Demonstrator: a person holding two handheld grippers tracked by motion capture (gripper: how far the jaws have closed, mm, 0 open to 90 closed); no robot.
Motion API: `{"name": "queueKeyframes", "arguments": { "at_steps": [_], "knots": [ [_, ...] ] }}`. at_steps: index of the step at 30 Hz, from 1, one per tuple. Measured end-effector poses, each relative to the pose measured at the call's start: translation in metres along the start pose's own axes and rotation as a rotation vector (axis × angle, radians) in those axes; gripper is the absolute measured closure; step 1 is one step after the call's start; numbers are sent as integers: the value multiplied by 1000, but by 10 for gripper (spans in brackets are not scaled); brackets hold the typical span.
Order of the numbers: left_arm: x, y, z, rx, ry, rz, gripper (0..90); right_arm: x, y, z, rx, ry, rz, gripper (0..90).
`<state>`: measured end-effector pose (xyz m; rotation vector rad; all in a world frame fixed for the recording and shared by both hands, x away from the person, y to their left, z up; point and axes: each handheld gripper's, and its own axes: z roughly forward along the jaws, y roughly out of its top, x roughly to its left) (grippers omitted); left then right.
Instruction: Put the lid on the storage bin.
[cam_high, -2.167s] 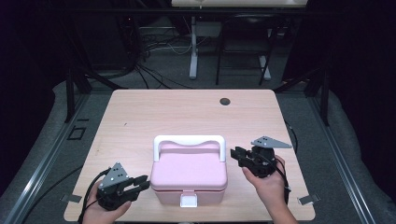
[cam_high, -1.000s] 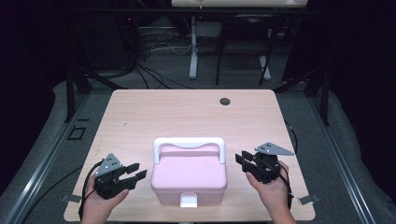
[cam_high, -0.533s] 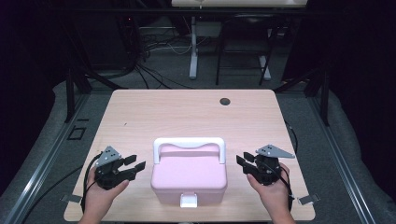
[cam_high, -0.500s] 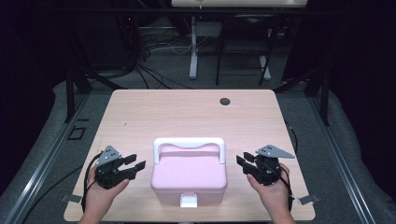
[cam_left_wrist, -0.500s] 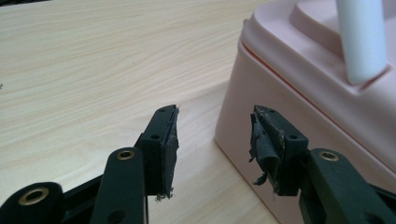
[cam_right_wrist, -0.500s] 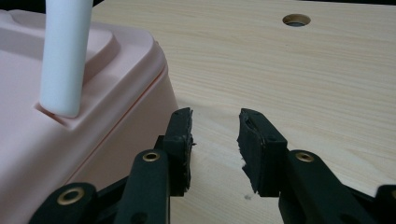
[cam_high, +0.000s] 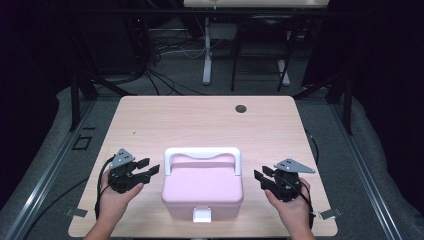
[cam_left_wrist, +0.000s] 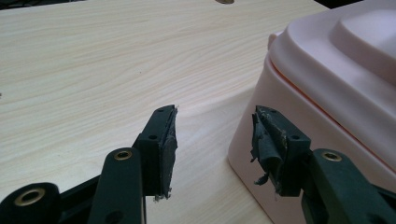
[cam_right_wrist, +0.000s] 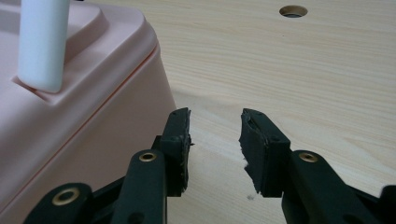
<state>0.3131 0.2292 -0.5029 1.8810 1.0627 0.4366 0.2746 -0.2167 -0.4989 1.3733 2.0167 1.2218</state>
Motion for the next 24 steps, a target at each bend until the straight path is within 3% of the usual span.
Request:
{"name": "queueKeyframes", "arguments": {
  "at_steps": [12, 24],
  "knots": [
    [5, -6, 6, 1, 19, -31, 486, 0, -6, 1, 5, -8, -10, 601],
    [13, -22, 4, 11, 50, -37, 478, -4, -18, 1, 11, -52, -33, 591]
  ]
}}
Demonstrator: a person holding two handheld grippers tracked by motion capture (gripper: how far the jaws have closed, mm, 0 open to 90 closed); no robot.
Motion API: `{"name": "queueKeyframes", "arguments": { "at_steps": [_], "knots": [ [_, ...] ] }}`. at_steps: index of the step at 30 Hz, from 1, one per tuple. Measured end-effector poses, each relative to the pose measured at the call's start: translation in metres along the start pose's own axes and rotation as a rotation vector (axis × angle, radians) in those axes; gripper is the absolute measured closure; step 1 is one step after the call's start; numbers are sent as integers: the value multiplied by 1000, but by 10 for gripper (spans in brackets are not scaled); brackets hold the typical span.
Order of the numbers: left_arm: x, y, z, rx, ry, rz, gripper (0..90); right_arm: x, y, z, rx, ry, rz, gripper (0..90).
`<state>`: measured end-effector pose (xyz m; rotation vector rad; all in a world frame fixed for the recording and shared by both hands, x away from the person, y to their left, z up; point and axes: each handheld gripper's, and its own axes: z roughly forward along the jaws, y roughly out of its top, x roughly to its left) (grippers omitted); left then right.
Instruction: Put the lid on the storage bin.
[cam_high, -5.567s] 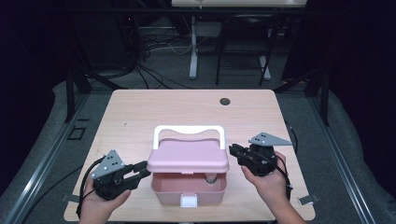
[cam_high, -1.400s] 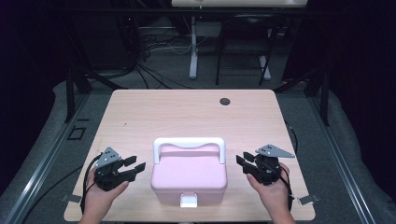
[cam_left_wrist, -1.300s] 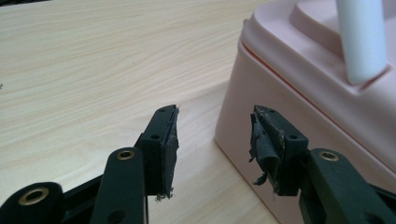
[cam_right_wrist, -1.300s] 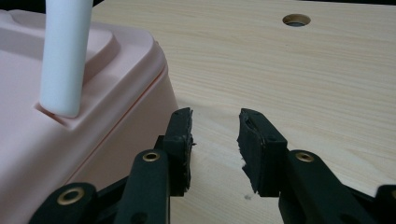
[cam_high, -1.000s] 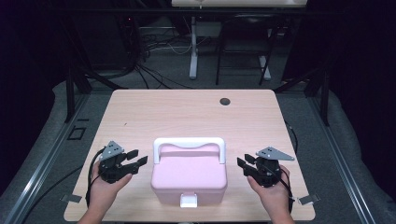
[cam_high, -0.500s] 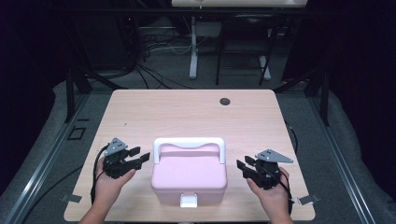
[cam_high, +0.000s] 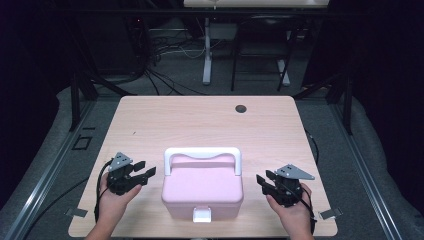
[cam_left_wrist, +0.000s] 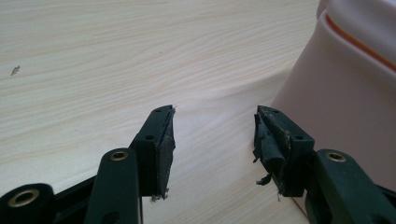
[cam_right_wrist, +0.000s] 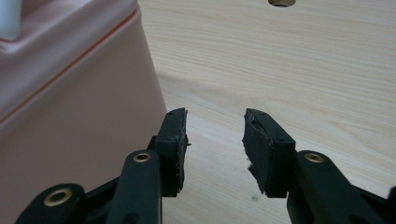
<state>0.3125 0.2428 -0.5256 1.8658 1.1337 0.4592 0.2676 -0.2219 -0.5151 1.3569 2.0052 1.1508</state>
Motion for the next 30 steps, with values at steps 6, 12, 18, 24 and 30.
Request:
{"name": "queueKeyframes", "arguments": {
  "at_steps": [6, 12, 18, 24, 30],
  "knots": [
    [0, -8, 1, 8, 7, 6, 477, 2, -4, 4, 10, 2, -8, 589],
    [-2, -11, 3, 18, 3, 19, 475, 7, -7, 10, 19, 7, -31, 584],
    [-1, -14, 6, 30, 2, 25, 473, 9, -11, 15, 18, 2, -49, 568],
    [-2, -16, 8, 36, -5, 28, 467, 9, -12, 18, 27, -2, -59, 561],
    [3, -17, 9, 33, 4, 22, 454, 4, -14, 20, 36, -4, -47, 556]
  ]
}}
